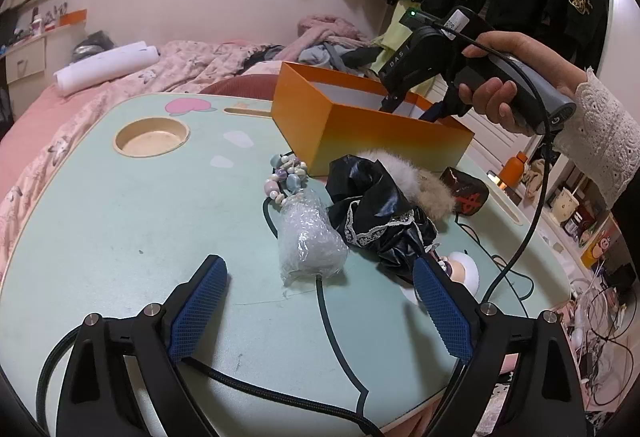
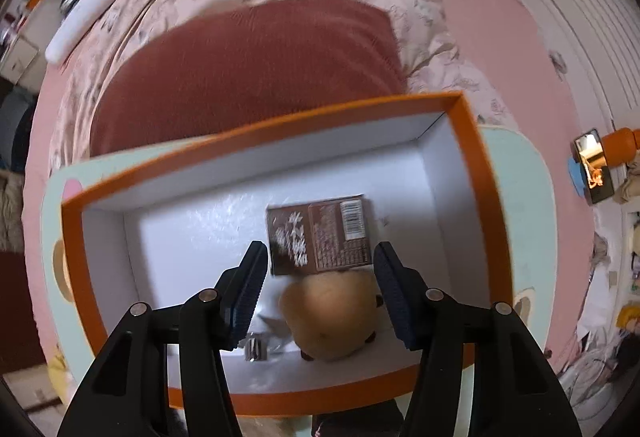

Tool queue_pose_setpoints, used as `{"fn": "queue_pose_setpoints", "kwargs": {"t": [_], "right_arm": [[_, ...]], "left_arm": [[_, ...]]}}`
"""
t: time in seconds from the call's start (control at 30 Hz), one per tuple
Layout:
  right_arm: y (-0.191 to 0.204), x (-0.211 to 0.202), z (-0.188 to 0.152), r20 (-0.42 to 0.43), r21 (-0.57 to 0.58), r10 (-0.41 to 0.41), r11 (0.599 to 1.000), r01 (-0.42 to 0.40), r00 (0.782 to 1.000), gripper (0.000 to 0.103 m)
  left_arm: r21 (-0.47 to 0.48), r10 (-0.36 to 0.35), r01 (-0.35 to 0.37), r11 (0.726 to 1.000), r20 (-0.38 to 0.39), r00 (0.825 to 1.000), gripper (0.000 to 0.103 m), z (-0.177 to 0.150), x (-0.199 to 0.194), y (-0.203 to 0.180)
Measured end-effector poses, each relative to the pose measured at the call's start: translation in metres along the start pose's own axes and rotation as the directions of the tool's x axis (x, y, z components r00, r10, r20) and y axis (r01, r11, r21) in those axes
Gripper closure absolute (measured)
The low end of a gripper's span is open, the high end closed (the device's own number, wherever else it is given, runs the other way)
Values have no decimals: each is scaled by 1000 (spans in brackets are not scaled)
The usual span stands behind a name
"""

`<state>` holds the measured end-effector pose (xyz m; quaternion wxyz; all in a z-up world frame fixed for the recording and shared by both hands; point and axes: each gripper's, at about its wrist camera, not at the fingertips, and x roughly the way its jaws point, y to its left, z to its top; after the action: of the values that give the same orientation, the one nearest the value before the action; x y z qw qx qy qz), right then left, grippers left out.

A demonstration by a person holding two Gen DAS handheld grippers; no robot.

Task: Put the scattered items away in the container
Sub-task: 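Grasp the brown printed card box in the box with the right gripper, set it on table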

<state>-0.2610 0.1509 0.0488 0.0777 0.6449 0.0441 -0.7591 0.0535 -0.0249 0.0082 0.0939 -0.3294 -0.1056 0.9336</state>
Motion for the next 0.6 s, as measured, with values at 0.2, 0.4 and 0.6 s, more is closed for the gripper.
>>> {"fn": "queue_pose_setpoints", "kwargs": {"t": [0.2, 0.4, 0.6], "right_arm": [[12, 15, 6, -15, -49, -67, 997, 66, 998, 44], [8, 20, 5, 8, -47, -36, 998, 36, 999, 47], [4, -36, -20, 190, -76, 40, 997, -26, 981, 47]], "left_arm": [[-1, 1, -1, 1000, 0, 1000, 9, 0, 0, 0], [-1, 0, 0, 1000, -1, 1000, 8, 0, -1, 0], [1, 1, -1, 1000, -2, 1000, 8, 0, 0, -1]]}}
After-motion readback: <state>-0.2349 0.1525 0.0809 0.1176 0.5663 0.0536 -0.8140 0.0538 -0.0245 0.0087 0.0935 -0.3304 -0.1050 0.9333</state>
